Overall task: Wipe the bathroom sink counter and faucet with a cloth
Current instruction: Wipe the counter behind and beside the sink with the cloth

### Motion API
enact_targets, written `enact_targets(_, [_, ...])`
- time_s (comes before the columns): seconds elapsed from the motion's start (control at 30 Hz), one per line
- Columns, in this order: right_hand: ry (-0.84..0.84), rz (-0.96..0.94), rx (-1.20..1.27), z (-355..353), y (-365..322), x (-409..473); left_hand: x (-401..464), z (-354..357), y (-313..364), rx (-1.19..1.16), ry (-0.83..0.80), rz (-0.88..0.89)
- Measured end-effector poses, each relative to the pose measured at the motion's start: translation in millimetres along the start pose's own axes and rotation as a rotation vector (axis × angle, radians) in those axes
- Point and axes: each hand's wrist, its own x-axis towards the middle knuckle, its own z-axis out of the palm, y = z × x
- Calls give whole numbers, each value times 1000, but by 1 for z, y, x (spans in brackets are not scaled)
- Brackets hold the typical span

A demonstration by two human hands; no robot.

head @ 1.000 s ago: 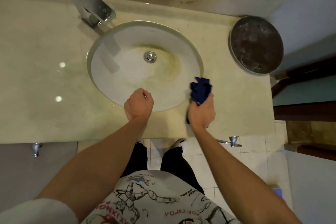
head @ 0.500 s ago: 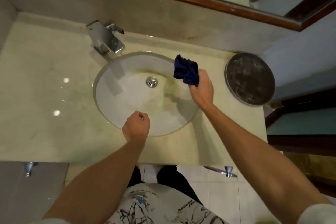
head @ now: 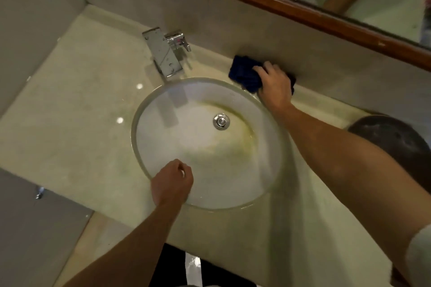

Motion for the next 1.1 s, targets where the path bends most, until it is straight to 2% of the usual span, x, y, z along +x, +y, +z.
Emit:
enact_targets(0.13, [0, -82, 90, 2, 6, 8, -1, 1, -1, 5, 58, 24])
enact_targets(0.27, [-25, -78, 135, -8, 20, -6, -3, 0, 1, 16, 74, 40])
enact_targets(0.5, [-314, -312, 236, -53, 33, -108, -7, -6, 6, -9, 68, 48])
enact_targets(0.57, [-372, -311, 292, -64, 35, -121, -8, -7, 6, -22, 68, 47])
enact_targets(0.67, [-238, -201, 357, -75, 47, -110, -8, -6, 5, -33, 74, 56])
enact_targets(0.73, [-131, -162, 323, -78, 56, -93, -8, -4, 4, -29, 79, 65])
enact_targets(0.8, [-96, -196, 193, -75, 65, -72, -8, -3, 4, -21, 83, 67])
enact_targets(0.93, [-187, -264, -36, -56, 88, -49, -7, -2, 4, -9, 95, 67])
enact_targets(1.1, [-201, -67, -97, -49, 131, -82, -3, 2, 0, 13, 73, 77])
